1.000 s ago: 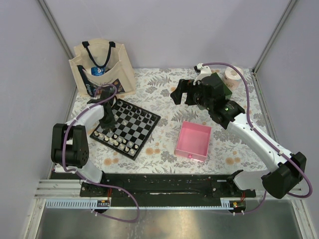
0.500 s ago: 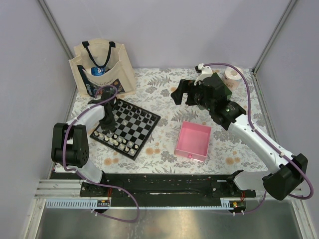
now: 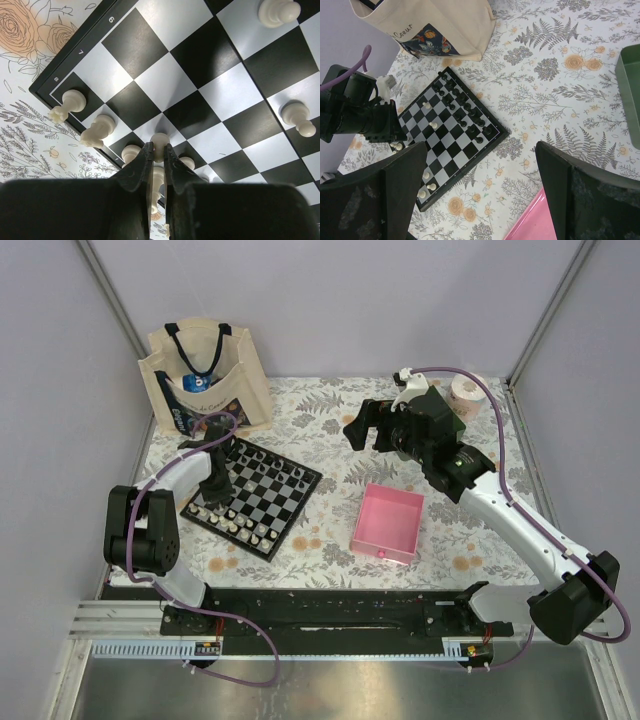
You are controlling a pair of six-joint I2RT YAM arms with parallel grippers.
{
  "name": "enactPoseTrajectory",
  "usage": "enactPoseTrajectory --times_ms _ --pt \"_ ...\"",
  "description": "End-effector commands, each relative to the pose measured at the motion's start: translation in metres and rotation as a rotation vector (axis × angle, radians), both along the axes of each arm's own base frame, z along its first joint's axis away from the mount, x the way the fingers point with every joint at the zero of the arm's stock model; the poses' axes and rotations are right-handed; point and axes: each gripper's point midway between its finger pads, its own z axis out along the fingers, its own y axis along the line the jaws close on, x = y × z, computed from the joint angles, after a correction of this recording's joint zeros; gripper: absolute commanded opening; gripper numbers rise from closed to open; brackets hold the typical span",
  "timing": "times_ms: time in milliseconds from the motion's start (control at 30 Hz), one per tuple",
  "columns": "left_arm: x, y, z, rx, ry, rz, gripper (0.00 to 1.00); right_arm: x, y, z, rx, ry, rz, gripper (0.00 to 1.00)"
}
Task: Set up the chess pieces on the board
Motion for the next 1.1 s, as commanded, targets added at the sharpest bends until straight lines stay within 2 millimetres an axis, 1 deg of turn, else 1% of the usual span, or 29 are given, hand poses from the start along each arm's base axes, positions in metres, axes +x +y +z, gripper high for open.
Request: enactPoseTrajectory --times_ms 0,233,333,400,567,800,933,1067 --pt "0.000 0.002 -0.003 0.013 0.010 0.007 0.00 0.000 -0.004 0.020 0.041 -0.055 -0.012 1.00" --pt "0.001 -0.002 -0.007 -0.001 0.019 -0.002 0.00 -0.001 -0.006 0.020 0.037 -0.056 -0.016 0.99" --pt "0.002 -0.003 -0.008 -0.003 0.020 -0.002 0.10 0.000 -0.006 0.019 0.036 -0.055 -0.017 1.00" --pt "0.003 -0.002 -0.007 0.001 0.014 0.000 0.19 0.000 -0.006 0.019 0.036 -0.054 -0.016 0.99" --pt "0.005 -0.002 -0.002 -0.001 -0.007 -0.001 0.31 0.000 -0.005 0.017 0.035 -0.050 -0.016 1.00" --pt "0.013 -0.003 0.008 -0.007 -0.058 -0.003 0.38 0.002 -0.005 0.016 0.031 -0.049 -0.018 0.99" --pt "0.021 0.000 0.020 -0.001 -0.111 0.002 0.43 0.002 -0.005 0.014 0.026 -0.047 -0.019 1.00" --pt "0.032 -0.002 0.033 -0.021 -0.164 -0.003 0.45 0.003 -0.004 0.013 0.026 -0.041 -0.019 0.99"
